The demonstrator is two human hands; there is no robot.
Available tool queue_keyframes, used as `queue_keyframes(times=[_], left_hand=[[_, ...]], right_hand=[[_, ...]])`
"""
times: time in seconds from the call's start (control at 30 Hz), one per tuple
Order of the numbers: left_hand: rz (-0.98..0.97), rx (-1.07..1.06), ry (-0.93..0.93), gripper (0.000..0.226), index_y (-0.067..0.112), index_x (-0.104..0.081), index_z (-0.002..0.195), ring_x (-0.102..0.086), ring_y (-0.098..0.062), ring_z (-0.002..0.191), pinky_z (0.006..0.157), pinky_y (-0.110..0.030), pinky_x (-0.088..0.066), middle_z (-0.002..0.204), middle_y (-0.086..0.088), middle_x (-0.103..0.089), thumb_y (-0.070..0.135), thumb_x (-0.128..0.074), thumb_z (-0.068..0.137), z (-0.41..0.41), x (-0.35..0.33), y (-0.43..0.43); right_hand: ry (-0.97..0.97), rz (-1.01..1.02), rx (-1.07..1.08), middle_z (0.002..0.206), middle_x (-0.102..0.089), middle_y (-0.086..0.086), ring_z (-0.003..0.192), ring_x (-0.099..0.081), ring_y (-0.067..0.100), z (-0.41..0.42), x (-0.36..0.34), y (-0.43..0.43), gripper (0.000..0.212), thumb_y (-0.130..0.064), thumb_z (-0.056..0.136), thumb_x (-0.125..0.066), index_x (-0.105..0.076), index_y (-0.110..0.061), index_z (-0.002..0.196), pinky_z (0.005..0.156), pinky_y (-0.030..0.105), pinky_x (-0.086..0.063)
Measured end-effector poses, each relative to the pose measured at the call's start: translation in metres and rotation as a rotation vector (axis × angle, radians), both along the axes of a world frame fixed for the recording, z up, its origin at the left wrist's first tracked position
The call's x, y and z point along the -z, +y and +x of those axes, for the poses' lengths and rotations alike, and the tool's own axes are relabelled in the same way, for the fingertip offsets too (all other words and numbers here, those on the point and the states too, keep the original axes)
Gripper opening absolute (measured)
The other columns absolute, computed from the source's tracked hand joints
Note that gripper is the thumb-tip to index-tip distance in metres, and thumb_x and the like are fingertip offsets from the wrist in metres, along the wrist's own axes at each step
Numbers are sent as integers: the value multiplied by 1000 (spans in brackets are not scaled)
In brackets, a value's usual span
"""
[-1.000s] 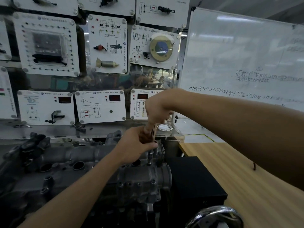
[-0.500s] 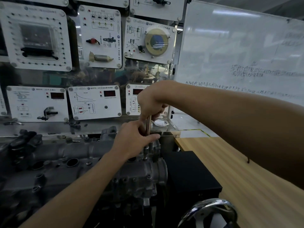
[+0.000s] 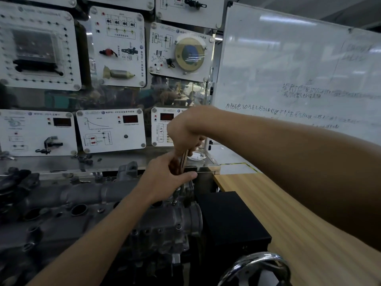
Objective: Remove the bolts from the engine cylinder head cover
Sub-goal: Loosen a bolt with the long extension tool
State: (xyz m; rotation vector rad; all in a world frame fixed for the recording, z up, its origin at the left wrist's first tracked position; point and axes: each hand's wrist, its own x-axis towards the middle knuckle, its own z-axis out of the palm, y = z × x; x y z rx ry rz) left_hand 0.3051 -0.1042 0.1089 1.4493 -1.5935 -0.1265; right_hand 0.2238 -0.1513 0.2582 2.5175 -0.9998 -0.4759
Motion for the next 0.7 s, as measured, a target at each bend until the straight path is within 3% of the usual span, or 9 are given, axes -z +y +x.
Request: queue_keyframes(times=[0.13,0.2,0.27,0.37,0.43,0.5,0.57,0.63,0.7], left_hand=[[220,389,98,29,39,-58,115,-67,0,104,95,-27,-51,114,21,-70,17,-61,97,16,-1,7],[175,342,67,19,29,-66,106,-71,-3,93,89,-28,-53,99,14,-76,14,-62,95,19,-2,6],[57,177,-6,7,27,-70,81,-69,2,69,68,-19,-51,74,16,-74,28,-75,86,14,-4,5],[-109,-67,-83,39,23,-57,60,-60,-3,50,50,-20,-45,56,11,-64,52,-82,70,3,1,0],[-87,-61,-25,36,24,-57,69,-63,-5,58,56,-23,-50,62,8,-66,52,-79,73,0,2,1],[71,174,103,15,35,-59,91,-69,-3,84,74,-19,-55,87,12,-72,35,-73,86,3,1,4],[198,374,116,29,40,-56,110,-69,-5,102,91,-26,-54,111,11,-72,15,-62,95,11,-3,8],[192,357,52,24,32,-64,106,-71,-4,95,90,-31,-55,103,11,-76,11,-62,95,15,-7,10],[90,182,-43,7,25,-68,84,-70,2,72,74,-29,-58,77,10,-76,23,-75,86,12,-11,9]], right_hand=[[-75,62,-46,87,-75,8,70,-66,21,-4,-4,-1,37,-43,80,-77,-73,-9,93,68,33,-57],[-91,120,-19,65,-66,4,50,-55,17,-4,-4,0,39,-50,79,-76,-71,-12,76,49,26,-50],[-108,191,53,45,-51,-3,33,-36,13,-3,-5,1,45,-52,85,-69,-64,-17,57,36,19,-33],[-54,170,73,43,-48,-3,32,-32,12,0,-7,3,42,-42,95,-59,-61,-14,64,39,22,-30],[3,134,51,52,-51,1,39,-39,14,-1,-9,7,33,-34,96,-58,-63,-11,72,46,25,-36],[-1,95,19,75,-63,10,53,-48,17,-3,-8,8,22,-27,92,-66,-70,-5,94,44,25,-43],[-23,75,-6,83,-66,13,55,-49,17,-5,-6,7,29,-28,87,-71,-70,-4,104,38,19,-42],[-54,95,7,64,-59,5,43,-44,15,-5,-5,6,33,-40,88,-70,-69,-7,87,41,22,-40],[-87,128,40,53,-55,1,35,-40,12,-4,-5,5,40,-45,93,-62,-64,-11,73,46,25,-38]])
